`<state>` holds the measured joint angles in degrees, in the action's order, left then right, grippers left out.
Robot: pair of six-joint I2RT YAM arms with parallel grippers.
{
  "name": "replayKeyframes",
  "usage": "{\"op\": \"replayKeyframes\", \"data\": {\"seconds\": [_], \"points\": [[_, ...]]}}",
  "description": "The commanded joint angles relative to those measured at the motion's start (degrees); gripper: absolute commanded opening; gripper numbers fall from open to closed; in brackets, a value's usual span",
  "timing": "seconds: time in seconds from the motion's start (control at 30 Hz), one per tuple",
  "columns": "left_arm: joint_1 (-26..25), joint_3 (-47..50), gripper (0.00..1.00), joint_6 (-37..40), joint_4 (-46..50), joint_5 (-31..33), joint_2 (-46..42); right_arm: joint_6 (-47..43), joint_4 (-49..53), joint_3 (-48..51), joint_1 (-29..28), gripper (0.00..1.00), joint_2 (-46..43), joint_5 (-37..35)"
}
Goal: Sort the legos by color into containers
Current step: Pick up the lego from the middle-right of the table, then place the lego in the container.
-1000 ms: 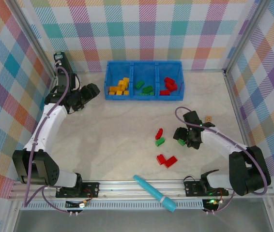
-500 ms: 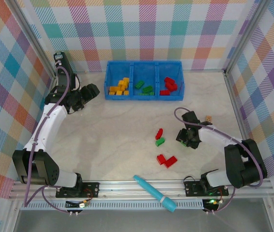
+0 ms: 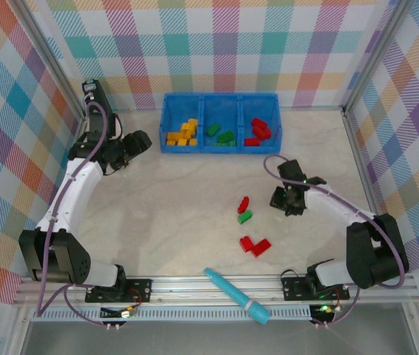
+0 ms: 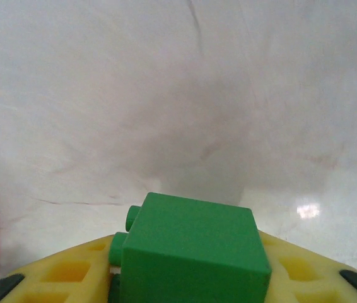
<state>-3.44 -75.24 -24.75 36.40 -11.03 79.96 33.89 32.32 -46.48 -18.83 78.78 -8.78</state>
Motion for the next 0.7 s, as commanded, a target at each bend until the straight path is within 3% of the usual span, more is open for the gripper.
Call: {"op": "replayKeyframes", "data": {"seconds": [0.0,0.3,0.43,0.67], "points": [[0.5,0.5,0.73,3.0,2.9,2.3,-3.0,-10.3,-0.2,-10.7,-0.4,0.34,-1.2,-1.5],[0.7,3.1,0.74,5.0,3.8,4.4,-5.9,-30.5,-4.9,-43.1,-2.4,0.34,15.5,2.0],[0.7,4.0,0.75,5.8,4.1,4.5,-6.6,-40.6,-15.6,-49.0,-6.2,0.34,23.6,0.9],[0.9,5.3,0.75,6.3,5.6,5.1,-8.0,-44.8,-18.8,-64.6,-8.0,0.35,42.3,2.1]]}}
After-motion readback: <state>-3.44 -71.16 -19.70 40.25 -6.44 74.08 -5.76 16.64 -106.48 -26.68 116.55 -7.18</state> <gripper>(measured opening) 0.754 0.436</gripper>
